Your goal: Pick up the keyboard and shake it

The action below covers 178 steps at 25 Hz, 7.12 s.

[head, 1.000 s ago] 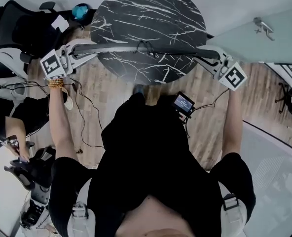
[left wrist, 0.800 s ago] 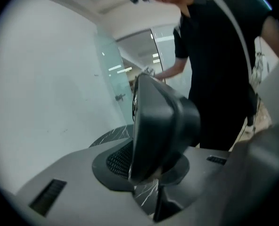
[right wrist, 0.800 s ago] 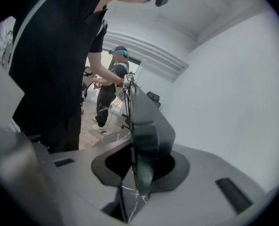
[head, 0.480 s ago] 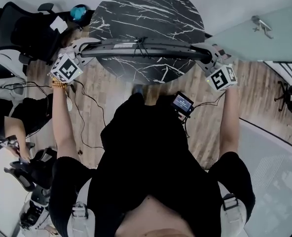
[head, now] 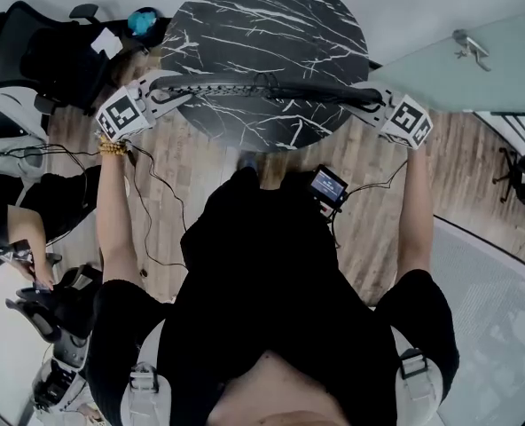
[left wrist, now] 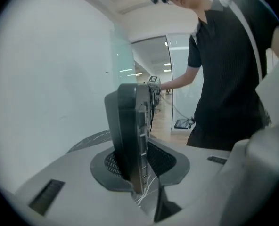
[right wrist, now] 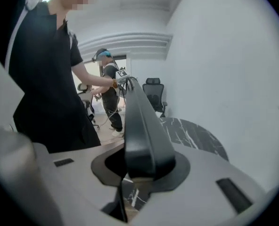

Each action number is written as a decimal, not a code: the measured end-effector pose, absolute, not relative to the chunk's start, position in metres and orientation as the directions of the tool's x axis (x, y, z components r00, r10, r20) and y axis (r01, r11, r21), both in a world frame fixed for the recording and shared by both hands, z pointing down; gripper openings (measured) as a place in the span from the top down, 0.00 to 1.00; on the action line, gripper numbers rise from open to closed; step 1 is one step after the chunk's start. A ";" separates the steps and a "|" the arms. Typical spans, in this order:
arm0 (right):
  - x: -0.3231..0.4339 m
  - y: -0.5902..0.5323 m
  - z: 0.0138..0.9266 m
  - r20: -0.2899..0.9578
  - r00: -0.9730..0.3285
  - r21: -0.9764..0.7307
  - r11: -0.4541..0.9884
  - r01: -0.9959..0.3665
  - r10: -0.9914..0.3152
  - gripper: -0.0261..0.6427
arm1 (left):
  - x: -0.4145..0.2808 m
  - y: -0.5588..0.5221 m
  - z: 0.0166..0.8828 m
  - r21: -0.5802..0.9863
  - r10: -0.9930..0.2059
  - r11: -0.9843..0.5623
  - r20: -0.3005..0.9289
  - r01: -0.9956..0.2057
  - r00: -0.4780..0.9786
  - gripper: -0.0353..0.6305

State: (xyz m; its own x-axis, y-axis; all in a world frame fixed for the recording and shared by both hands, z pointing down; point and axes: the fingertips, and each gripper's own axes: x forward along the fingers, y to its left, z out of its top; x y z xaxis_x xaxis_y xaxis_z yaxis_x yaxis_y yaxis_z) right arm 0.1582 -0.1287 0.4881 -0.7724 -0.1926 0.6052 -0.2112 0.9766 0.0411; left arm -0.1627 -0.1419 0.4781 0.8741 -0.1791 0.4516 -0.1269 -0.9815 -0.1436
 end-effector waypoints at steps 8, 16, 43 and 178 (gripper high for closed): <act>0.165 -0.117 0.481 0.163 -0.987 -0.587 0.803 -0.100 -0.005 0.82 | -0.168 -0.134 0.445 0.463 0.034 -0.884 -0.079 0.067 0.996 0.80; 0.168 -0.138 0.488 0.146 -0.973 -0.530 0.817 -0.229 -0.178 0.81 | -0.165 -0.156 0.469 0.422 -0.100 -0.902 -0.008 -0.087 0.995 0.80; 0.173 -0.129 0.447 0.594 -0.669 0.552 0.831 -0.065 -0.446 0.82 | -0.140 -0.140 0.465 -0.439 -0.268 -0.898 0.500 -0.026 0.823 0.80; 0.211 -0.155 0.809 0.615 -0.655 -0.640 0.208 -0.740 -0.438 0.58 | -0.165 -0.138 0.815 0.631 -0.213 0.066 0.766 -0.773 0.607 0.53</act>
